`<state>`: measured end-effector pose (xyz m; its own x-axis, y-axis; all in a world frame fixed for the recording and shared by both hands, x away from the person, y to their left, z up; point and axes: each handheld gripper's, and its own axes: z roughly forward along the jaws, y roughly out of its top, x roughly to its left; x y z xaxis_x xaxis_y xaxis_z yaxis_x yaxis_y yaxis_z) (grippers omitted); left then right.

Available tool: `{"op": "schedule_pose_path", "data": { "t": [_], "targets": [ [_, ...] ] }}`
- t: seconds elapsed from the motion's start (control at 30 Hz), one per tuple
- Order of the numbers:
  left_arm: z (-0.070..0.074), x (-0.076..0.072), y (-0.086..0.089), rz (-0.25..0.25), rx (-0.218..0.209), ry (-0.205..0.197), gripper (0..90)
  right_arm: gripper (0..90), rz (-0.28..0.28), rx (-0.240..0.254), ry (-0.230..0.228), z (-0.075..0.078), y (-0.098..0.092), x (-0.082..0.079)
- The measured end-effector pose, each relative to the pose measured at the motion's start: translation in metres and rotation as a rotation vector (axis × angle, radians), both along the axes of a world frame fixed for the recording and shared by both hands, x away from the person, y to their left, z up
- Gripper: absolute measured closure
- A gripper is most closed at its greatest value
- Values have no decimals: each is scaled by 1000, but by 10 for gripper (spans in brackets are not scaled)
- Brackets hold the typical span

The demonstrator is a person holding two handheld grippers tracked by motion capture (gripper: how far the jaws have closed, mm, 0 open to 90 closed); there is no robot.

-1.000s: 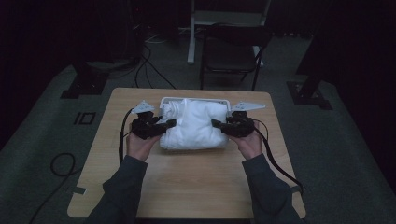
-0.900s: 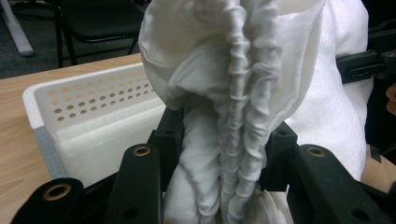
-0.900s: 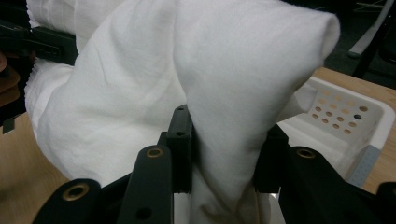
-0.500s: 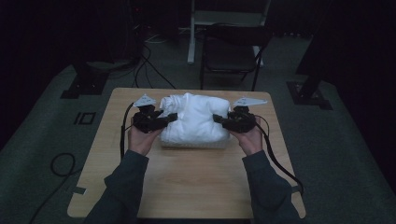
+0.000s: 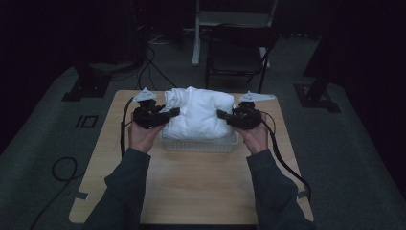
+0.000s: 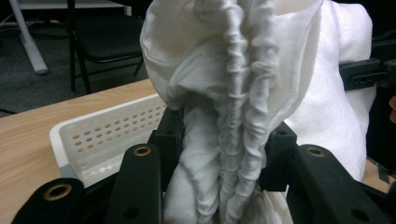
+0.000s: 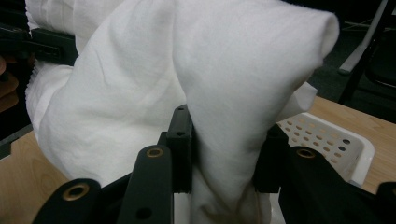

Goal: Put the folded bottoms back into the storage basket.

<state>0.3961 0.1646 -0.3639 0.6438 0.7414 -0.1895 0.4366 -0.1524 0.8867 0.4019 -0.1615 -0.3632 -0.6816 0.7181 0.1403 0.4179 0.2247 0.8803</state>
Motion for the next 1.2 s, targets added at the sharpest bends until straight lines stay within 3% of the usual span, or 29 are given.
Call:
{"op": "schedule_pose_path", "data": {
  "t": [0.73,0.97,1.03,1.2],
  "targets": [
    [-19,35,0,31,-11,40,610,661,-39,-29,43,-14,7,32],
    [-31,48,1,44,-10,80,618,673,-56,-56,63,-19,15,43],
    [-34,53,1,50,-22,93,621,677,-54,-43,62,-21,16,46],
    [-36,61,2,69,-24,96,624,678,-65,-44,61,-23,19,53]
  ]
}}
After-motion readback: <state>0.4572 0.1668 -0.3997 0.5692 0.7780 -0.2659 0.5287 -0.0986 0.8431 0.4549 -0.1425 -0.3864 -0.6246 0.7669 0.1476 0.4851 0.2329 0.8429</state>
